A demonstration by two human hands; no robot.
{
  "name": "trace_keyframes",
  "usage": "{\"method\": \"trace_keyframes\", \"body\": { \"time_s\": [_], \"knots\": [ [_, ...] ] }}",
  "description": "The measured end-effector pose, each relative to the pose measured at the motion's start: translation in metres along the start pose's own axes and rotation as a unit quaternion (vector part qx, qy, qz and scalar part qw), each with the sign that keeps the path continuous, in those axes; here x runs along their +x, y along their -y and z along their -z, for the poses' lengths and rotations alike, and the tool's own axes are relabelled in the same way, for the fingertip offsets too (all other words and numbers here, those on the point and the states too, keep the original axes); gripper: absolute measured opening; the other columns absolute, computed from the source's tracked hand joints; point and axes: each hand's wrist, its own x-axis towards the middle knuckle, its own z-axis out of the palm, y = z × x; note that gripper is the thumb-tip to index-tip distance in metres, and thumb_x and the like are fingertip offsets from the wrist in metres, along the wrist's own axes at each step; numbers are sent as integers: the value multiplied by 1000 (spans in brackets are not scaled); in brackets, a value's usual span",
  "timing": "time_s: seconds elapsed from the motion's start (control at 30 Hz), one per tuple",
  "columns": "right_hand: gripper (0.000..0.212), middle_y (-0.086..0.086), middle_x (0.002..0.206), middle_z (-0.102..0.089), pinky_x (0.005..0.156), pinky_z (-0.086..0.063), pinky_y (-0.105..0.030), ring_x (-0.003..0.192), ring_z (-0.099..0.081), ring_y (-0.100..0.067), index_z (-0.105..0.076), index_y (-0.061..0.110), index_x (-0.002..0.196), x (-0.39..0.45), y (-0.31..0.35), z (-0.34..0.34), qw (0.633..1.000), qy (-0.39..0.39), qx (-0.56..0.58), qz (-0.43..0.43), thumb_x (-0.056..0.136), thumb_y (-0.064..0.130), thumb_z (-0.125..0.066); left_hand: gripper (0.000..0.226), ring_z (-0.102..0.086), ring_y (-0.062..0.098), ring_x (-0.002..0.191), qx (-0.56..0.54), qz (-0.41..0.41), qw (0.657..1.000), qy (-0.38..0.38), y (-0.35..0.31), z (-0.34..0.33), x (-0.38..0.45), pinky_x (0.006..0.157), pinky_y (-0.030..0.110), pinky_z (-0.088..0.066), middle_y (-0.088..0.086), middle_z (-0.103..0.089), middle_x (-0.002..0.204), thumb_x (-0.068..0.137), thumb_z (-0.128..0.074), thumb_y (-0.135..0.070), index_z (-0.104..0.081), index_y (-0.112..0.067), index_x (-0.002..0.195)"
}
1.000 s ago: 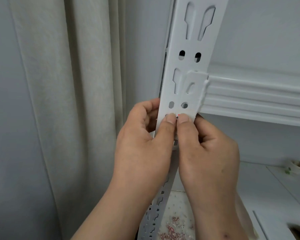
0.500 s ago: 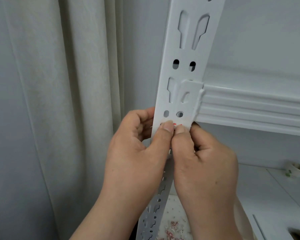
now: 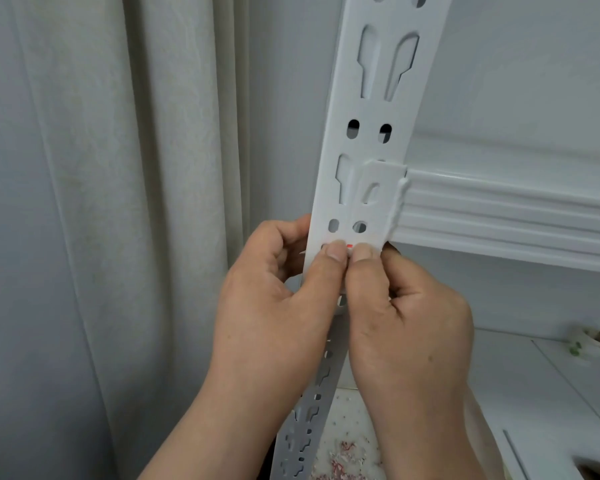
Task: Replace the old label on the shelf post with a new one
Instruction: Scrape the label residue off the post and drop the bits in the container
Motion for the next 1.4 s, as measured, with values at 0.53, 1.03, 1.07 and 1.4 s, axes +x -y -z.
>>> {"method": "trace_keyframes", "body": {
  "time_s": [0.53, 1.03, 1.07, 1.4],
  "knots": [
    [32, 8, 45, -39, 45, -31, -14, 50, -43, -11, -45, 25, 56, 1, -3, 1, 997, 8, -56, 55, 81, 42, -34, 13, -73, 5, 88, 3, 5, 1000, -9, -2, -2, -1, 74, 21, -57, -9, -78, 91, 83, -69, -25, -69, -23, 96],
    [28, 12, 54, -55, 47, -34, -7, 58, -55, -4, -58, 32, 65, -5, 1, 5, 998, 48, 28, 23, 86, 35, -40, 14, -74, 7, 74, 12, 21, 999, -44, -7, -6, -1, 64, 21, -57, -9, -78, 78, 77, -75, -21, -70, -24, 90],
    [28, 12, 53, -55, 47, -34, -7, 58, -55, -4, -59, 31, 67, -5, 1, 5, 998, 47, 28, 24, 86, 34, -40, 14, -74, 8, 74, 13, 19, 999, -44, -7, -6, -1, 64, 23, -58, -8, -78, 78, 77, -75, -20, -70, -23, 89],
    [37, 14, 52, -57, 46, -34, -9, 54, -53, -5, -53, 28, 52, -3, 3, 5, 998, 39, 53, 18, 87, 35, -41, 18, -75, 7, 79, -5, 27, 999, -32, -4, -2, 1, 67, 22, -57, -8, -79, 84, 79, -75, -12, -70, -21, 93]
  ]
}}
